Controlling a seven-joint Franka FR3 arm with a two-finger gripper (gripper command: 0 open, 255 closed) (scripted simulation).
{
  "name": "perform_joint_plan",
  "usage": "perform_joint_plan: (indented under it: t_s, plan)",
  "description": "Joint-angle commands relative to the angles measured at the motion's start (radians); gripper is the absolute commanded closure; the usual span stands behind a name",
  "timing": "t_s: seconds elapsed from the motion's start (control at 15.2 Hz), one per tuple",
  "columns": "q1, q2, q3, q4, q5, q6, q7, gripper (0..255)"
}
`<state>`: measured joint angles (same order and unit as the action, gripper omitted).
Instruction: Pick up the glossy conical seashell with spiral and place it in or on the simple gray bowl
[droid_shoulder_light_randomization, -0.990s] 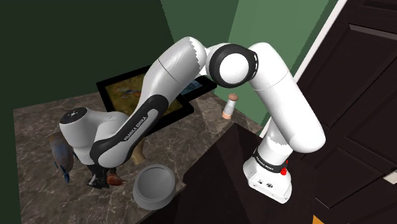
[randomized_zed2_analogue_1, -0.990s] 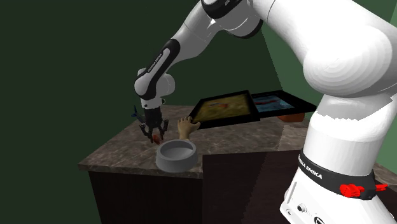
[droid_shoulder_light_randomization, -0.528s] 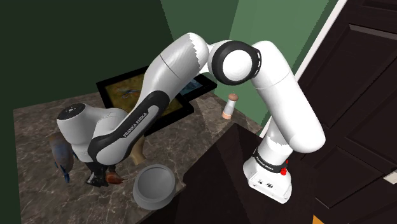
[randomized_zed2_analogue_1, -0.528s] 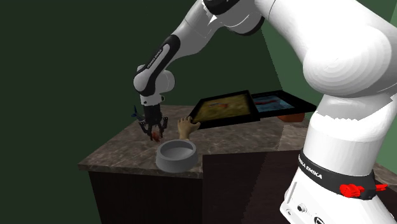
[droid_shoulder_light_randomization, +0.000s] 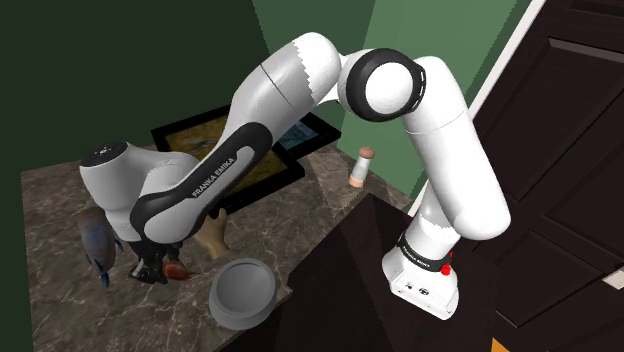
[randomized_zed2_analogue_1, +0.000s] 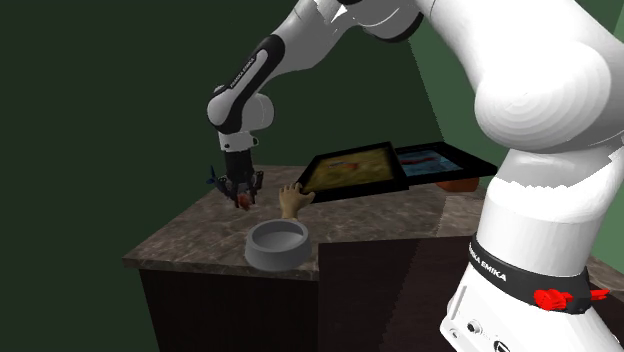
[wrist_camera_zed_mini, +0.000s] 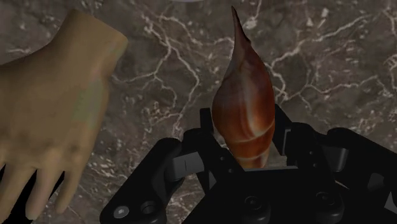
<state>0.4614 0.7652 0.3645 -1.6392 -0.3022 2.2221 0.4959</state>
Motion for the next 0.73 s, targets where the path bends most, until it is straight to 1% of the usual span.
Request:
perform_joint_plan:
  t_s: [0.0, 0.66]
  plan:
    - [-0.004, -0.021, 0.006, -0.006, 0.006, -0.015, -0.003, 255]
    - [-0.022, -0.106, 0.031, -0.007, 0.037, -0.097, -0.018, 255]
